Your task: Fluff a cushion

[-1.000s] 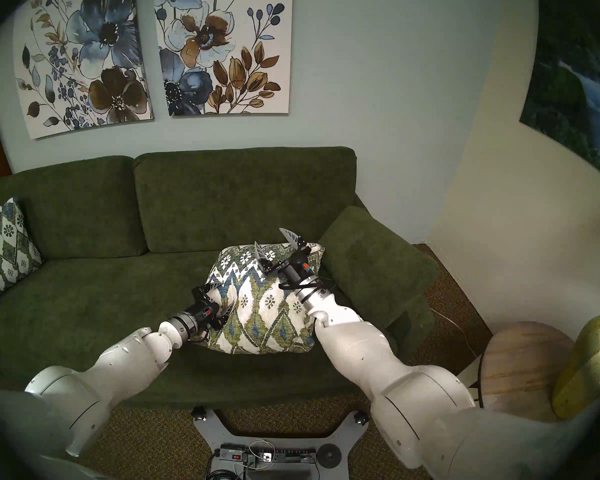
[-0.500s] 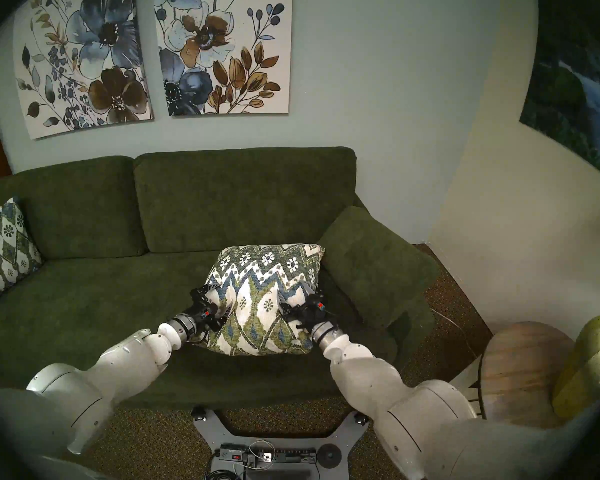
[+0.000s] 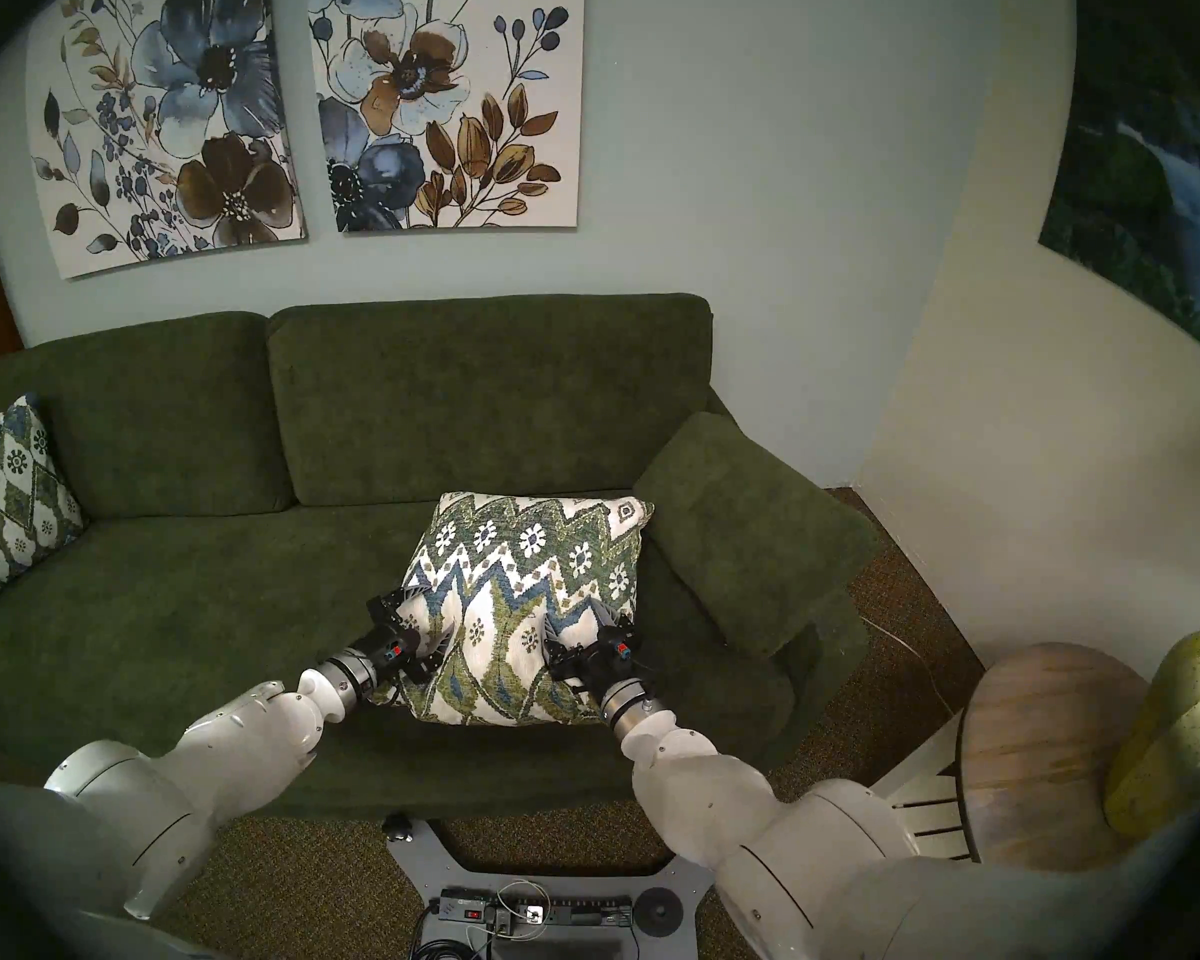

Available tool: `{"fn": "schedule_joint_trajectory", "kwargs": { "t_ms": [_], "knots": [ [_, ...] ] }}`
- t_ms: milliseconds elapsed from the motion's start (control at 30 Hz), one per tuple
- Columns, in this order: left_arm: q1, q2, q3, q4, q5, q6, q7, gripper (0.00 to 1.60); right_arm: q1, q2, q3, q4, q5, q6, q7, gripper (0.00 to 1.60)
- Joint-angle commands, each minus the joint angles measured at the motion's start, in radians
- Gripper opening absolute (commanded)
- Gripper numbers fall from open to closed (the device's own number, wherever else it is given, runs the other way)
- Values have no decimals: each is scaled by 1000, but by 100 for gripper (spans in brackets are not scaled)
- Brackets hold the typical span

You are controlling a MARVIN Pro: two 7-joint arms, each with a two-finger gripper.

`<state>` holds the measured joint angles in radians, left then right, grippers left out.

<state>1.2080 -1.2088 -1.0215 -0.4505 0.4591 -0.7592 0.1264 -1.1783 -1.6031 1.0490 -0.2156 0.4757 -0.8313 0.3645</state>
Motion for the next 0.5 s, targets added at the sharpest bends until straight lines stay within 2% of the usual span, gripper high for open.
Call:
{"fn": "schedule_joint_trajectory", "kwargs": {
  "t_ms": [0, 200, 467],
  "knots": [
    [29, -9, 21, -31, 15, -36, -2, 160, -97, -27, -26, 58, -17, 41, -10, 160],
    [-22, 30, 2, -104, 14, -87, 31, 160, -97, -29, -23, 62, -6, 13, -30, 160],
    [-36, 78, -4, -182, 39, -138, 57, 160, -91, -37, -27, 66, 4, -9, -52, 160]
  ]
}}
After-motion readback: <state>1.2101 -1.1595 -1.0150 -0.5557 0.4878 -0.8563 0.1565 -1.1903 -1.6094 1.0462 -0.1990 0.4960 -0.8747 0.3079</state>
